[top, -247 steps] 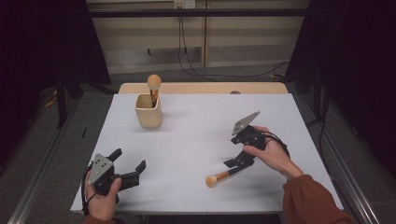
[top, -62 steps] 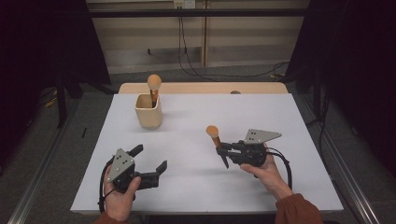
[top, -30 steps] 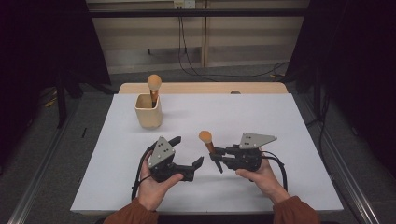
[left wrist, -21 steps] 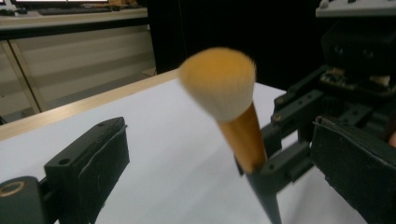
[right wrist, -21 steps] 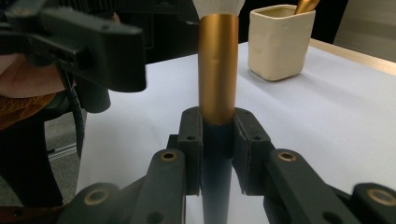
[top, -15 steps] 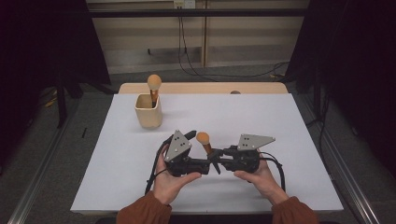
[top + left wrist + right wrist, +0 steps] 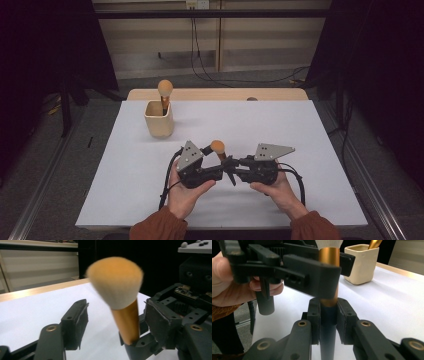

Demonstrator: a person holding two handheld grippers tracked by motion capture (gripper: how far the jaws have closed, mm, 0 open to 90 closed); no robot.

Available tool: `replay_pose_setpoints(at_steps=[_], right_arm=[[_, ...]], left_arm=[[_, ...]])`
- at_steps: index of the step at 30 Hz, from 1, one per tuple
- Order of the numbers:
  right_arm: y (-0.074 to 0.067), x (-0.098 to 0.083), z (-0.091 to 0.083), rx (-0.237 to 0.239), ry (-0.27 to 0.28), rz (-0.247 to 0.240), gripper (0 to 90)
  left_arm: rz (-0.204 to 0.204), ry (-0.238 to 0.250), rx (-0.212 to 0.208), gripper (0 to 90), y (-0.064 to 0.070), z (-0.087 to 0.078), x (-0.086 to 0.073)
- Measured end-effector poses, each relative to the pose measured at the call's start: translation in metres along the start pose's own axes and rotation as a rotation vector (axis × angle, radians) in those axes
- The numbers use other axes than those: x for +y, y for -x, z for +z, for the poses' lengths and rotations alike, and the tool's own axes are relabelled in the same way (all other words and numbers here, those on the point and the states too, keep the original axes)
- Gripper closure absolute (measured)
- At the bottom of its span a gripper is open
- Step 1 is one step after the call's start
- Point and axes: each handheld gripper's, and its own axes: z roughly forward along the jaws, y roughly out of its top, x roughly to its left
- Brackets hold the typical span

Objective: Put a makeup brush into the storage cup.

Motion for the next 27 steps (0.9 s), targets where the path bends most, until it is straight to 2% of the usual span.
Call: replay_pose_setpoints(at_steps=[1,7,13,17,20,27], right_arm=[[0.0001,-0.0001,0.0001,-0.003,0.0,0.001,74.6],[0.0005,-0.0007,0.0003,-0.013,0.007,0.006,74.6],[0.0011,-0.0013,-0.0001,-0.017,0.007,0.009,74.6],[0.001,-0.0025,0.001,-0.018,0.003,0.01,74.6],[0.0008,-0.0023,0.0008,-0.016,0.004,0.01,74.6],[0.0009,-0.0019,0.0007,-0.016,0.011,0.011,74.5]], left_arm=[[-0.018,0.001,-0.002,37.1,-0.0004,0.0003,0.0004],[-0.016,-0.021,-0.014,39.7,0.001,0.0023,-0.0007],[-0.029,-0.033,-0.059,54.9,0.0009,0.0034,-0.0003],[-0.027,-0.036,-0.072,63.6,-0.0001,0.0031,0.0001],[-0.027,-0.033,-0.075,67.0,-0.0012,0.0028,-0.0001],[-0.032,-0.027,-0.081,68.4,-0.0019,0.0027,0.001]])
